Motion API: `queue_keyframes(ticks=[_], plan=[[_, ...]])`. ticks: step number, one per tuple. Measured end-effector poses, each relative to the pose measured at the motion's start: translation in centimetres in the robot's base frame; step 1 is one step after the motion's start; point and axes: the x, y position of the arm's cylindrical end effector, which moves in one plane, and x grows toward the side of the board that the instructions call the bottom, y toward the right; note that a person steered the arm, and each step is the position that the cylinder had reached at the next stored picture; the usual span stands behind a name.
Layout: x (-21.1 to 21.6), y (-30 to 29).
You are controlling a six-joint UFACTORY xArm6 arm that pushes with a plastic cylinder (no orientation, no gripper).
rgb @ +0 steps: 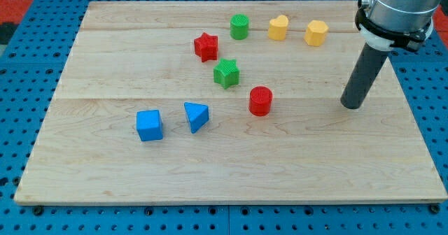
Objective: Push the hexagon into the right side of the heart
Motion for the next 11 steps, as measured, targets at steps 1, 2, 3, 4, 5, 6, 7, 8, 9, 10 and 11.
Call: queue_keyframes(ticks=[1, 2, 3, 4, 5, 6, 7, 8, 9, 10, 11], plan=[[-0.7, -1.3], [-0.7, -1.3], [-1.1, -1.9], [-0.1, -1.2], [-3.4, -1.0], [-8.8, 2.4], [-14.2, 5.5], [-15.9, 2.1], [-17.1, -1.1], [-20.8, -3.7], [-20.8, -4.9]])
